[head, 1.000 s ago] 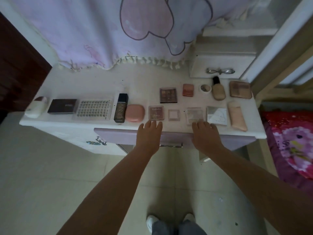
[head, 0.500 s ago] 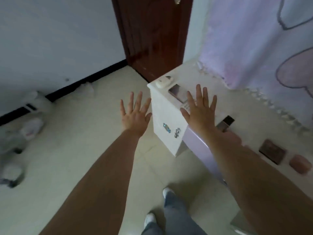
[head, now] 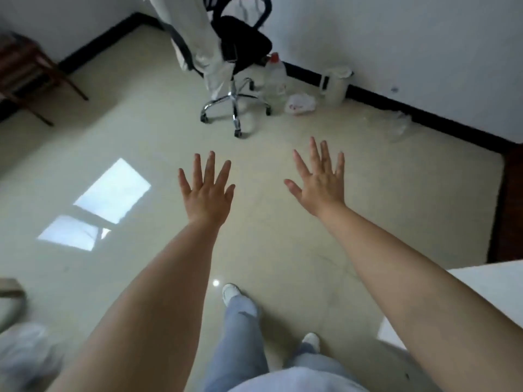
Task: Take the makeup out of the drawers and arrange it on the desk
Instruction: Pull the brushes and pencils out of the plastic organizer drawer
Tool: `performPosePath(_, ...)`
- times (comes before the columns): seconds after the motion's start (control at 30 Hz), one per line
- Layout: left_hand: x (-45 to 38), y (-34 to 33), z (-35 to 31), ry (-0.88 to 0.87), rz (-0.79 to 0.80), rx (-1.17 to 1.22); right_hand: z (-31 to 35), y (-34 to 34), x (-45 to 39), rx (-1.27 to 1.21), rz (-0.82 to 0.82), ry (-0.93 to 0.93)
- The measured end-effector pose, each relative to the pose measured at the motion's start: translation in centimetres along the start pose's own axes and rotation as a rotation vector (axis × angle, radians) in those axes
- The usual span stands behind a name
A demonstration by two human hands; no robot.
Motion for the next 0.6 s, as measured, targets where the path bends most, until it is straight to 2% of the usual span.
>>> performPosePath(0.13,-1.5,-2.1,11.4,0.251,0.059,-0.05,12.3,-3.9,-5.8,-0.045,0.094,0.218)
performPosePath(0.27,-3.4,-3.4,20.6,0.378,0.124,-0.093,22.7,-6.1,-11.2,-0.064,0.141,0.377)
performPosePath(0.43,-8.5,-4.9,30.3,0.518,0.163,-0.063,32.5,-7.3,-19.7,-0.085,0.139,0.456)
performPosePath(0.6,-16.2,-8.4,36.3,0.584,0.208,-0.004,38.0,-11.9,-28.4,-0.052,0.225,0.442)
Point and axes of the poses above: each hand's wrist, its own x-axis away from the middle knuckle, its own y-axis out of the back of the hand, z = x × y, the point moved 5 cm from there along -x, towards the middle knuckle, and after that the axes turned 15 degrees about -z, right-handed, at the moved point
